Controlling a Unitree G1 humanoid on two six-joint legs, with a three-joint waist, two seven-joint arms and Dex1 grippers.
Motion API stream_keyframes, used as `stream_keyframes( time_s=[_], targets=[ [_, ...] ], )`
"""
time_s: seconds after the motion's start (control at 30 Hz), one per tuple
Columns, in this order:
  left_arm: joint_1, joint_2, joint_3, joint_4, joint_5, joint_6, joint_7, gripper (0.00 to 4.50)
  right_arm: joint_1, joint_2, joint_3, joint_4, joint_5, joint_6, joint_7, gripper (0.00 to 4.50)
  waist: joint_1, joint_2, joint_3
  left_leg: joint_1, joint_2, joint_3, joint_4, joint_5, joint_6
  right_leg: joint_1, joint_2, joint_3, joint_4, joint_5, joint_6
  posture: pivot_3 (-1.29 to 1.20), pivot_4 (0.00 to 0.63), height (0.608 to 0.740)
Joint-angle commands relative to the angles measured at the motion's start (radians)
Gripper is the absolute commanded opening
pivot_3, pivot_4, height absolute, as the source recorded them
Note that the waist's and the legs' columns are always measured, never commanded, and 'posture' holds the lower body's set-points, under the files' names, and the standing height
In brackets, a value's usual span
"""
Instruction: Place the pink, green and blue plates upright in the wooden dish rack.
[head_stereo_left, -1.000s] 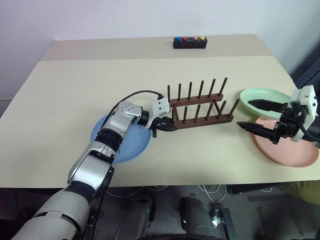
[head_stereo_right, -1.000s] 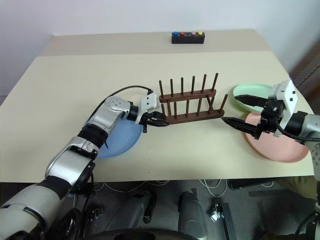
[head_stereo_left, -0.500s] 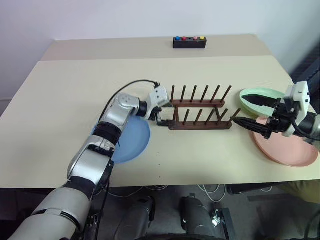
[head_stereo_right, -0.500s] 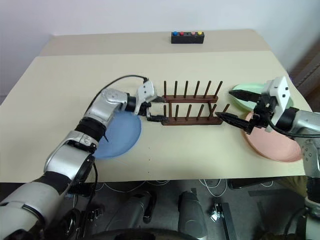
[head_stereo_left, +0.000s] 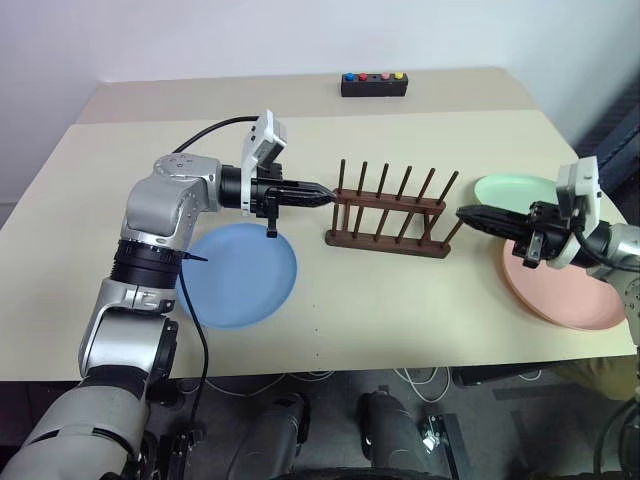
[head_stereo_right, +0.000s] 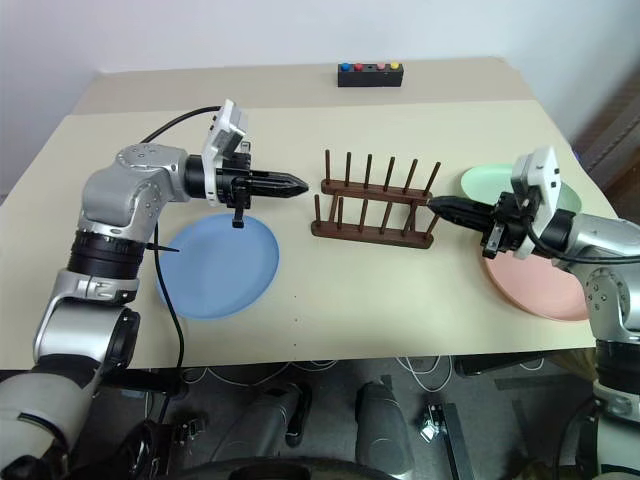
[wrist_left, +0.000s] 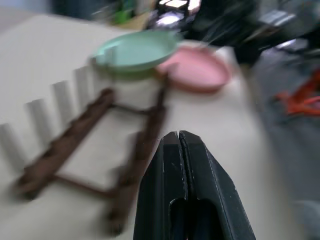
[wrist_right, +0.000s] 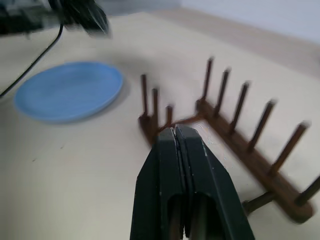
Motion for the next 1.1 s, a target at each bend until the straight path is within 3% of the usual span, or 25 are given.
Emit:
stream_keyframes(
  time_s=[0.03,0.23,0.43,0.7,1.1],
  targets=[
    [0.041,0.033,-0.07,-0.096,0.001,0.004,-0.023,0.02,0.031,-0.047,0.043,-0.011,-0.088,-0.047,0.019,0.0,0.0,0.001,0.0,0.0,0.0,0.0,0.0,0.0,0.0,0.0,0.0,0.0,0.0,0.0,0.0,0.0,0.15,0.74],
    [0.084,0.036,-0.225,-0.02,0.216,-0.227,0.065,0.02,0.029,-0.026,0.13,0.006,-0.222,-0.097,-0.05,0.0,0.0,0.001,0.0,0.001,0.001,0.003,0.0,0.0,-0.001,0.0,0.0,0.004,0.0,0.0,0.0,0.0,0.15,0.74],
    [0.08,-0.05,-0.299,0.136,0.371,-0.388,0.21,0.02,0.033,0.011,0.222,0.027,-0.337,-0.166,-0.103,0.0,0.003,0.0,0.0,0.001,0.001,0.003,0.0,0.0,0.0,0.0,0.001,0.006,0.0,0.0,0.0,0.0,0.15,0.74],
    [0.046,-0.102,-0.29,0.244,0.427,-0.454,0.263,0.02,-0.07,0.083,0.329,0.174,-0.523,-0.3,-0.213,0.0,-0.003,0.0,0.0,0.002,0.001,0.004,-0.001,0.0,0.0,-0.001,0.002,0.006,0.001,0.0,0.0,0.0,0.15,0.74],
    [-0.047,-0.14,-0.255,0.49,0.509,-0.602,0.404,0.02,-0.251,0.158,0.378,0.433,-0.678,-0.478,-0.324,0.0,-0.001,0.0,0.0,0.002,0.001,0.004,0.0,0.002,-0.003,-0.001,0.002,0.006,0.001,0.001,0.001,0.0,0.15,0.74]
  ],
)
